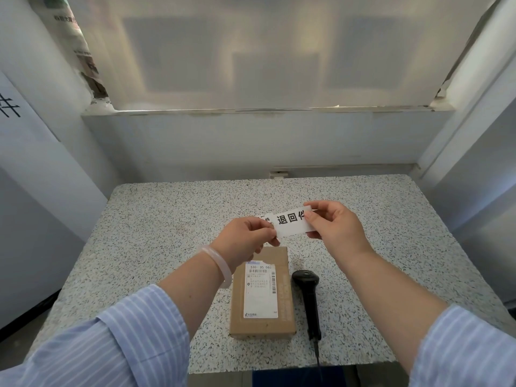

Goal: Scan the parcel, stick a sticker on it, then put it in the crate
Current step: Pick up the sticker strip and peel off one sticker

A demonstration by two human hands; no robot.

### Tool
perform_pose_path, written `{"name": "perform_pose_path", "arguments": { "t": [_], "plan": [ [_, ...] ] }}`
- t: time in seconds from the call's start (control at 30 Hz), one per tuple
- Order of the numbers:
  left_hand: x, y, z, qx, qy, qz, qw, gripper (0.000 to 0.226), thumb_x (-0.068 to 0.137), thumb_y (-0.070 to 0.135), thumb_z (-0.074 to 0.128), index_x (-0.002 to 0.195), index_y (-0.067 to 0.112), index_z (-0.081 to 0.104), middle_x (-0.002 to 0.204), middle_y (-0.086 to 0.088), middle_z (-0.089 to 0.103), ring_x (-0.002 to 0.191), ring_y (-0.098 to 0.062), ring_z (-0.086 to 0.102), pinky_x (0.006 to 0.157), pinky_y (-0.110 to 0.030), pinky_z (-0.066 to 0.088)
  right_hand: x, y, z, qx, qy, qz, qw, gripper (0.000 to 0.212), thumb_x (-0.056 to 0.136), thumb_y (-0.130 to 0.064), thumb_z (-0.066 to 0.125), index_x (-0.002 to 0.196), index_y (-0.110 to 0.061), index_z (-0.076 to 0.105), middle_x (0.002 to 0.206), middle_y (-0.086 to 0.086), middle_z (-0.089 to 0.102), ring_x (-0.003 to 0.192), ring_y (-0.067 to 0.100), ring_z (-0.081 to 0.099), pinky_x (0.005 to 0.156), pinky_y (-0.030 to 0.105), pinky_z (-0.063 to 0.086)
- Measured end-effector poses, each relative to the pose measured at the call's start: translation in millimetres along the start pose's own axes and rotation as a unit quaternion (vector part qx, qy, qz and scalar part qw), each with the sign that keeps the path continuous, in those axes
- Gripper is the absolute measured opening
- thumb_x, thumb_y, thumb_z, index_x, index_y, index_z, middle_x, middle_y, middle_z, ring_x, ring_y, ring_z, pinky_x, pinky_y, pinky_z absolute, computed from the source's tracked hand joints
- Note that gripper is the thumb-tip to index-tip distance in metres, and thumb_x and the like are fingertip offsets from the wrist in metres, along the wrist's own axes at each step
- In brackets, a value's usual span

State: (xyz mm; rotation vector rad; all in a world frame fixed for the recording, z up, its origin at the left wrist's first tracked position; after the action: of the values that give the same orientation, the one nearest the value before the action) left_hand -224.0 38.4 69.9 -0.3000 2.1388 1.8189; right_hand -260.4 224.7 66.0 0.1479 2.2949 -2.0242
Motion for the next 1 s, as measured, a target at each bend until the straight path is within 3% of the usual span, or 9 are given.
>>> {"name": "perform_pose_path", "arguments": {
  "t": [0.37, 0.8, 0.93, 1.0],
  "plan": [
    [-2.0, 3.1, -2.9, -0.02, -0.003, 0.001, 1.0, 0.01, 0.088, 0.017, 0.065, 0.082, 0.013, 0.072, 0.078, -0.001, 0.076, 0.053, -0.01, 0.044, 0.049, -0.022, 0.036, -0.8, -3.0, -2.1, 0.0, 0.002, -0.005, 1.0, 0.01, 0.089, -0.01, 0.064, 0.095, -0.018, 0.068, 0.093, 0.004, 0.072, 0.085, 0.017, 0.068, 0.067, 0.027, 0.059],
    [-4.2, 5.8, -1.6, -0.02, 0.001, 0.013, 1.0, 0.006, 0.086, 0.008, 0.065, 0.081, 0.01, 0.069, 0.072, -0.001, 0.073, 0.049, -0.009, 0.04, 0.045, -0.019, 0.034, -5.6, -5.9, -1.0, 0.0, 0.0, -0.008, 1.0, 0.01, 0.089, -0.012, 0.065, 0.095, -0.019, 0.068, 0.09, 0.002, 0.072, 0.083, 0.015, 0.068, 0.065, 0.026, 0.058],
    [-5.0, 5.5, -0.9, -0.039, 0.003, 0.013, 0.999, 0.005, 0.085, 0.008, 0.067, 0.081, 0.01, 0.07, 0.074, -0.003, 0.073, 0.047, -0.009, 0.039, 0.046, -0.021, 0.033, -8.2, -4.5, 0.0, -0.019, -0.01, -0.007, 1.0, 0.017, 0.089, -0.013, 0.065, 0.104, -0.021, 0.064, 0.097, 0.003, 0.071, 0.087, 0.019, 0.068, 0.069, 0.027, 0.058],
    [-5.6, 4.9, -1.2, -0.043, 0.006, 0.012, 0.999, 0.003, 0.085, 0.009, 0.067, 0.083, 0.008, 0.07, 0.074, -0.003, 0.072, 0.047, -0.009, 0.039, 0.045, -0.02, 0.032, -10.0, -4.3, 0.7, -0.078, -0.008, -0.026, 0.997, 0.027, 0.087, -0.019, 0.068, 0.112, -0.026, 0.059, 0.103, -0.001, 0.066, 0.09, 0.016, 0.065, 0.072, 0.025, 0.055]
  ]
}}
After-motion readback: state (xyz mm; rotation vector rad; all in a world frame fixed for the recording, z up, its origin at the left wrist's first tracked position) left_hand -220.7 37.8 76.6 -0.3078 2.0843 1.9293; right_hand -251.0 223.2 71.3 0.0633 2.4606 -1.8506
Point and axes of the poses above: each hand's wrist, its own x-axis towards the middle knuckle, its own z-axis out of the palm, y = z × x, the point moved 3 cm from there along x, towards the middle knuckle
